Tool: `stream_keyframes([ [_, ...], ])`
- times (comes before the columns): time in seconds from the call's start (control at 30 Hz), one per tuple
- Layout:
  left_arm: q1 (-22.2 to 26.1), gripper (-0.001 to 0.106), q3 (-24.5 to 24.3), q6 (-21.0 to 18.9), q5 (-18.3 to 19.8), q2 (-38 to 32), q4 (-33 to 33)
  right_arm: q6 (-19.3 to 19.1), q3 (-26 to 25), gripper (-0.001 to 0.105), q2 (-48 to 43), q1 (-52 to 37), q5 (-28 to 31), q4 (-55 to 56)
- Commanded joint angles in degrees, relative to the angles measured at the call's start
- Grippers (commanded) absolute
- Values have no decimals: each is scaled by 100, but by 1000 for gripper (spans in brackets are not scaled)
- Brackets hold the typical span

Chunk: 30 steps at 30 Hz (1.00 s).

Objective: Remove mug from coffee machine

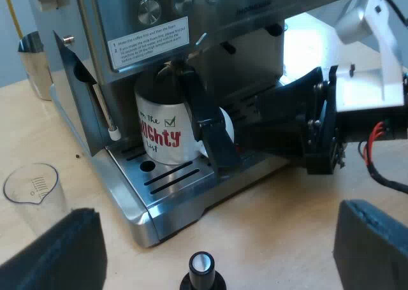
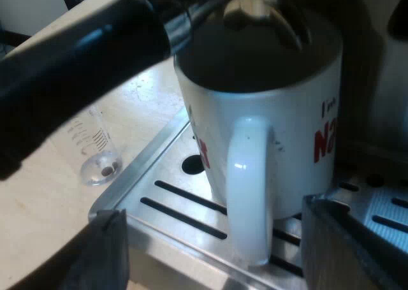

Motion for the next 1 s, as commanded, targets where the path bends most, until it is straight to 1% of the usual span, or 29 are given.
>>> stream_keyframes([
  [0.03, -13, 79, -30, -20, 6, -4, -11, -61, -21, 59, 113, 1, 76, -197],
  [0.27, -13, 79, -30, -20, 6, -4, -11, -61, -90, 59, 438, 1, 151, -402],
  [0.37, -13, 79, -30, -20, 6, -4, -11, -97, -204, 59, 559, 1, 180, -402],
  [0.5, -13, 79, -30, -20, 6, -4, -11, -111, -451, 59, 789, 1, 359, -402],
  [0.7, -13, 79, -30, -20, 6, -4, -11, -111, -660, 59, 993, -51, 598, -402],
  [0.93, -13, 79, -30, -20, 6, -4, -11, -111, -694, 59, 1003, -118, 603, -398],
  [1.0, -13, 79, -30, -20, 6, -4, -11, -111, -694, 55, 1003, -117, 603, -397],
])
